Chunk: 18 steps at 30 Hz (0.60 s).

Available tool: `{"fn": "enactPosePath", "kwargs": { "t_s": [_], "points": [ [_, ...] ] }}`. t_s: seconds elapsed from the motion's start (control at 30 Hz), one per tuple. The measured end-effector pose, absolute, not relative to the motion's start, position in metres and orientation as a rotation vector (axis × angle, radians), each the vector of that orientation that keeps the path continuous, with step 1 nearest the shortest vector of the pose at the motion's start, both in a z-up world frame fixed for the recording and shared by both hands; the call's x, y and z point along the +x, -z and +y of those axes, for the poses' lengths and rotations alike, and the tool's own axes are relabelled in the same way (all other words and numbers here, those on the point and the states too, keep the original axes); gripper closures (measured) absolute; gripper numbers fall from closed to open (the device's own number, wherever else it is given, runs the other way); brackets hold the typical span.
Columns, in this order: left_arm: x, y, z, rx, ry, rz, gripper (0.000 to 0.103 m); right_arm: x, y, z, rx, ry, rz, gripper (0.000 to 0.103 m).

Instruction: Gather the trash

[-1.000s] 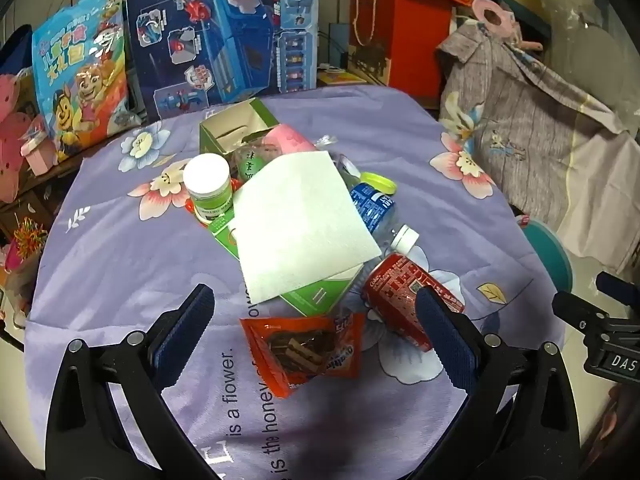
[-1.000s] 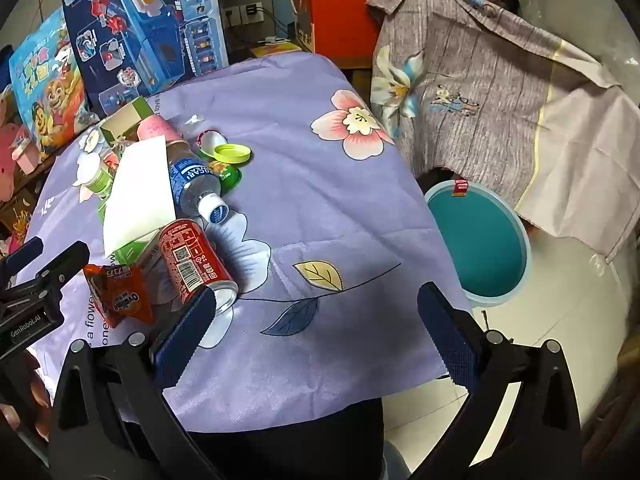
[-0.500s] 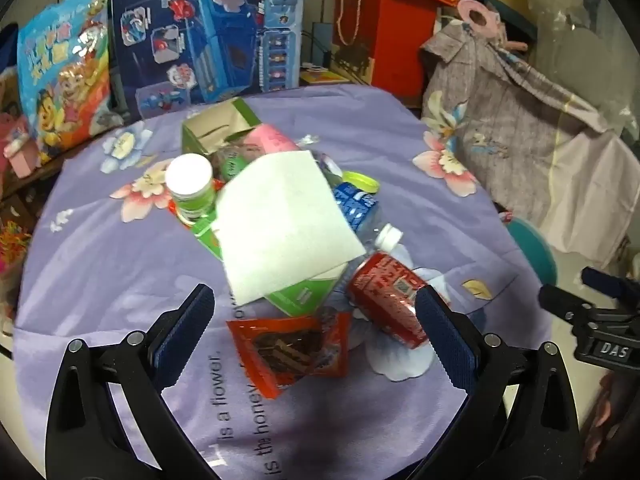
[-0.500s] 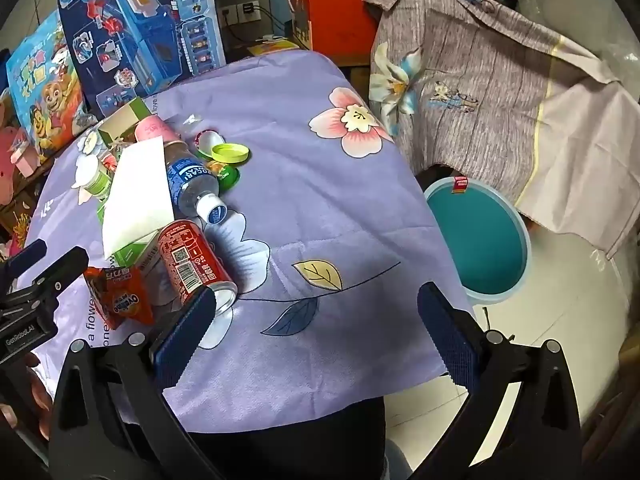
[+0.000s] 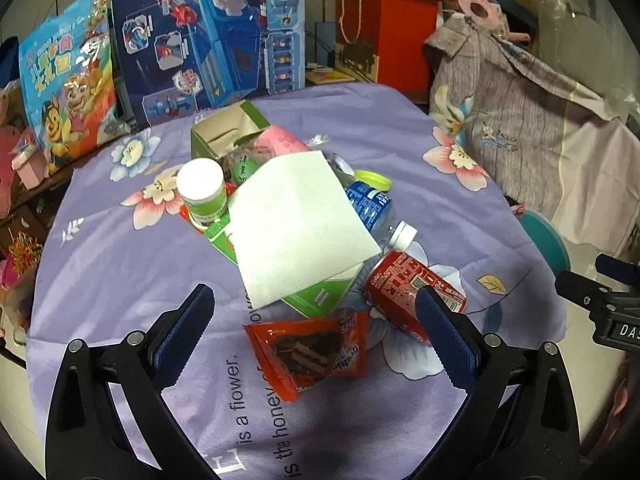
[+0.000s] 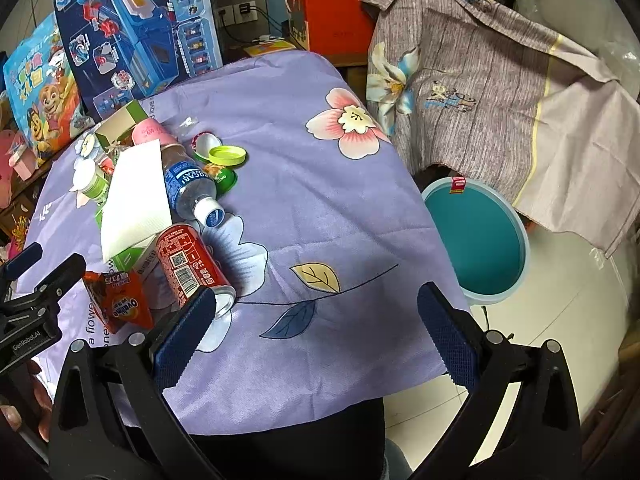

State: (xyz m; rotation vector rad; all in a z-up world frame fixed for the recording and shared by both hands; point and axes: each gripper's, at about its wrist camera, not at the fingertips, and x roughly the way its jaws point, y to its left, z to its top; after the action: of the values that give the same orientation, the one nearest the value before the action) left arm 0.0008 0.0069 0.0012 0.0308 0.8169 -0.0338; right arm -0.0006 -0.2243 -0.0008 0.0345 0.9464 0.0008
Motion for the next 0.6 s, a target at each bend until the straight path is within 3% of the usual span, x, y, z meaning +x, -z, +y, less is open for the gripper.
{"fn": "enactPosePath", "kwargs": {
  "t_s": [0.6],
  "points": [
    [0.007, 0.0, 0.026, -0.003, 0.027, 0.84, 0.003, 0.008, -0.003, -0.209, 0.005, -0.008, 0.966, 0.006]
  ]
}}
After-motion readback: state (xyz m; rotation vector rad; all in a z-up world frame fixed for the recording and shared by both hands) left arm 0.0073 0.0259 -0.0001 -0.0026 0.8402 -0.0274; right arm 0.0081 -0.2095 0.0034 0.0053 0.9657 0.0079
